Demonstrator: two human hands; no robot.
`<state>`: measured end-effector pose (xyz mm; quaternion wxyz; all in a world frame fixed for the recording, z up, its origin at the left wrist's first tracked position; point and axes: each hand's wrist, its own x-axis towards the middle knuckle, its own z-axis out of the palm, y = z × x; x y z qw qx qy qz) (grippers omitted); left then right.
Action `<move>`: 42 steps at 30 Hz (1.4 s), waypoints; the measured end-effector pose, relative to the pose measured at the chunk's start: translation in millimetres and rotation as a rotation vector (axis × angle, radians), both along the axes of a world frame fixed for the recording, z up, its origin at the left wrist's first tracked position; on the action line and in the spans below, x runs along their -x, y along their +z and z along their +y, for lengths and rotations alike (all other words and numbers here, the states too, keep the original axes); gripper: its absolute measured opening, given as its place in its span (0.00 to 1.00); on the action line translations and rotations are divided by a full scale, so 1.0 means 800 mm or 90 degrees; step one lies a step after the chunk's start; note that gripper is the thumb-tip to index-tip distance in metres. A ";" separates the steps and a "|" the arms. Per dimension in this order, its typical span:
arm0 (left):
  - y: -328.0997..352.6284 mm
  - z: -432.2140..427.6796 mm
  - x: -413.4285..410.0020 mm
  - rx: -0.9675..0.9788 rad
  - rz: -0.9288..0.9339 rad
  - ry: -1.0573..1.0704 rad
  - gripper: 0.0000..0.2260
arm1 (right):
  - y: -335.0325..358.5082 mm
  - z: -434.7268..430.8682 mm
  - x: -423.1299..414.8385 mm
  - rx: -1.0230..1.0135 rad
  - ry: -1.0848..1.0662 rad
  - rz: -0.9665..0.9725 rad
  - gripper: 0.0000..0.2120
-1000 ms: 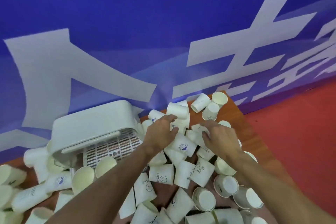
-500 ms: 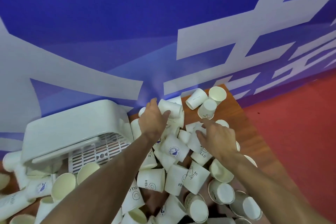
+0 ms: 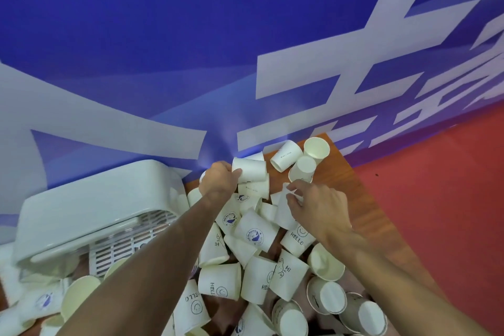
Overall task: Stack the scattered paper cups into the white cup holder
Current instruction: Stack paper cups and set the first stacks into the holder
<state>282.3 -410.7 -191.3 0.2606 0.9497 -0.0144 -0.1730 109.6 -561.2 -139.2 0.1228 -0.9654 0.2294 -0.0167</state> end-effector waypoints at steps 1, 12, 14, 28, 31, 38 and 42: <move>-0.001 -0.001 -0.002 0.010 0.003 0.002 0.11 | 0.003 0.000 0.001 0.002 0.000 0.003 0.13; 0.085 0.070 0.055 -0.010 -0.212 -0.254 0.09 | 0.037 0.037 -0.005 0.016 0.061 -0.046 0.10; 0.110 0.098 0.064 -0.038 -0.266 -0.309 0.09 | 0.047 0.058 -0.017 0.013 0.098 -0.062 0.09; 0.191 0.385 0.151 -0.146 -0.355 -0.421 0.08 | 0.055 0.304 0.002 -0.096 0.264 -0.110 0.04; 0.178 0.433 0.156 -0.197 -0.338 -0.430 0.10 | 0.043 0.338 0.006 -0.119 0.320 -0.124 0.03; 0.137 0.478 0.154 -0.252 -0.366 -0.424 0.12 | 0.015 0.373 0.008 -0.153 0.339 -0.179 0.05; 0.116 0.479 0.151 -0.228 -0.362 -0.432 0.09 | 0.002 0.375 0.003 -0.148 0.332 -0.183 0.05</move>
